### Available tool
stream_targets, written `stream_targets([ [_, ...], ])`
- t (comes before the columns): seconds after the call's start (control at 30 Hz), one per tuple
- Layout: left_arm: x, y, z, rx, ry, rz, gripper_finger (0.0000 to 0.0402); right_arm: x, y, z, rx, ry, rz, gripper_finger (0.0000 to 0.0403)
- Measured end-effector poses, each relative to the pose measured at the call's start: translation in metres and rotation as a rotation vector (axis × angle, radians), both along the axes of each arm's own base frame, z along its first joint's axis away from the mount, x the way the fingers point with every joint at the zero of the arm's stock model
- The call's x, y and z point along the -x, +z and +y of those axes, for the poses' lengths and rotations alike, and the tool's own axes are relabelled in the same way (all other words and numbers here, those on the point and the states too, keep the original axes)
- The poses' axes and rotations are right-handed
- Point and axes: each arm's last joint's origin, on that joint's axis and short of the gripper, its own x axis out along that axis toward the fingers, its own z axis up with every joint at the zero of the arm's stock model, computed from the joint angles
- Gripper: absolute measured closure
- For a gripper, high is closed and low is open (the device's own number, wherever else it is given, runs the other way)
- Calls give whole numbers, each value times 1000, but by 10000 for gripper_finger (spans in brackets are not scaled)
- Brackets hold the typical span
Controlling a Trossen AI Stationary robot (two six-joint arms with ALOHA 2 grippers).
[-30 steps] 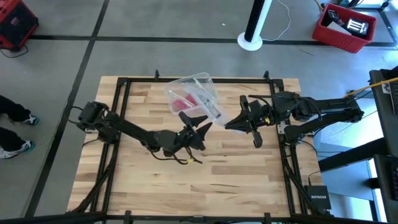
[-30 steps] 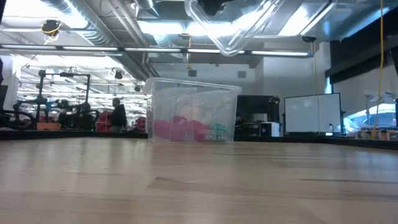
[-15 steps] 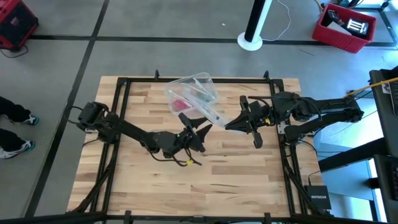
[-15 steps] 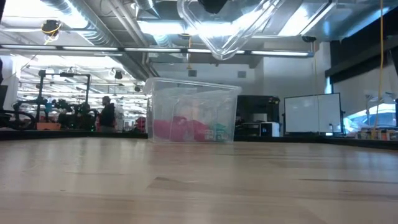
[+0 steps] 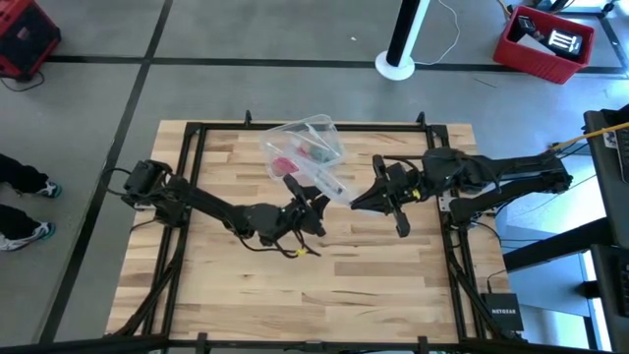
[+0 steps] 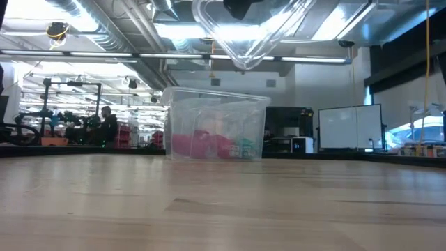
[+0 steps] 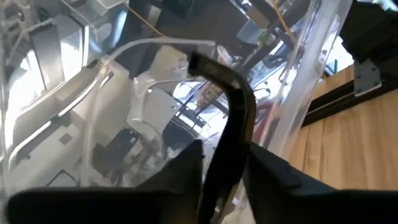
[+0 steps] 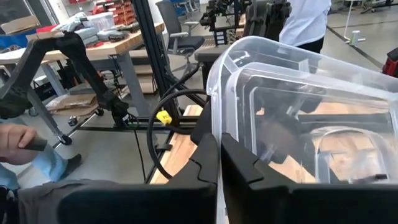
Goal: Roll bandage
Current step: Close the transparent bin
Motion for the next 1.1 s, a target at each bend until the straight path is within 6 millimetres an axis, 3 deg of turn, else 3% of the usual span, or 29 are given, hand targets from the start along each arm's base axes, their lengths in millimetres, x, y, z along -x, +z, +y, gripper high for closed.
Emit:
stream_targets([
  [0.13,-1,-2,1,-13,-17,21,358,-6,-2,1,-4,7,-4,397],
  [0.33,-1,-2,-1,8,-25,2,358,-8,-2,1,-2,3,-13,372],
  [0.53,2,0,-5,34,11,-16,358,-3,2,-1,47,-33,-43,294],
  [0.67,9,8,-8,47,42,-32,358,11,10,-5,103,-96,-85,240],
  [0.87,32,35,-6,137,24,-69,358,46,15,-21,316,-375,-29,195],
  [1.1,73,93,42,478,-19,-20,358,61,0,-50,436,-529,181,193],
])
